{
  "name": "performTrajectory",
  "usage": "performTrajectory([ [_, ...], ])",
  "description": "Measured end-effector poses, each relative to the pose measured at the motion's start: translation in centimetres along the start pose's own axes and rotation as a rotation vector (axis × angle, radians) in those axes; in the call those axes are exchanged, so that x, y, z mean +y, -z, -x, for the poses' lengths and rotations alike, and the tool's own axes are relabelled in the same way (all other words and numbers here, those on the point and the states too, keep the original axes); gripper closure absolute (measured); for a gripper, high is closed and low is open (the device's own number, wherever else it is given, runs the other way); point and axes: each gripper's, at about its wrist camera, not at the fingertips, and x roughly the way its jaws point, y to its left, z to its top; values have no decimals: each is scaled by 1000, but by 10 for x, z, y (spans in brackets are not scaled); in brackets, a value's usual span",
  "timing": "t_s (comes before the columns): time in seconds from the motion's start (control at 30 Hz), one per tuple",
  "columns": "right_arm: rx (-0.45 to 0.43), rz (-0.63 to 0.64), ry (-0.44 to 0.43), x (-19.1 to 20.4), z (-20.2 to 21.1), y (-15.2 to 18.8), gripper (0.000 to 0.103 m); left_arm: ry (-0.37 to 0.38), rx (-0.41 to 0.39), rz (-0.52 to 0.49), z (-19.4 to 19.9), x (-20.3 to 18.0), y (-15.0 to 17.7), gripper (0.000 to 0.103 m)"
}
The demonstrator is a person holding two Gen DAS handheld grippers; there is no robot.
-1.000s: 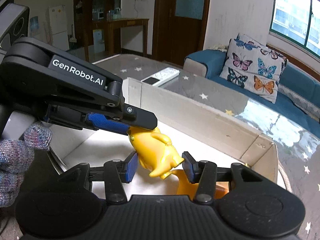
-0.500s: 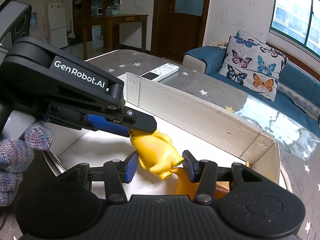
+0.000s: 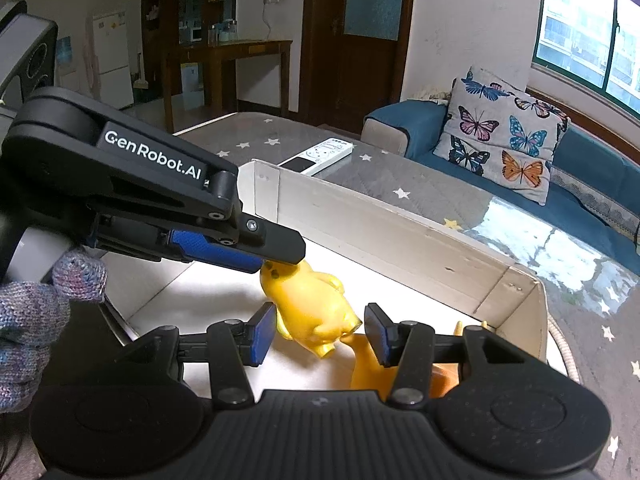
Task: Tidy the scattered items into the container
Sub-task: 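Lower the small yellow toy into the box and open both grippers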
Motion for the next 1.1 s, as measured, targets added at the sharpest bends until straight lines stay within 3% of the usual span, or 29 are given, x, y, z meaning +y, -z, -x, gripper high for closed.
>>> performTrajectory([
  [0.4,-47,-10,14,-4,34,9,53,0,-27,-44,18,-18,11,69],
  [0.93,-121,-57,43,-8,97,54,34,-11,-28,-152,45,-56,61,69],
  [1.1,-137,-72,56,-9,115,72,34,-25,-16,-199,50,-67,81,69],
])
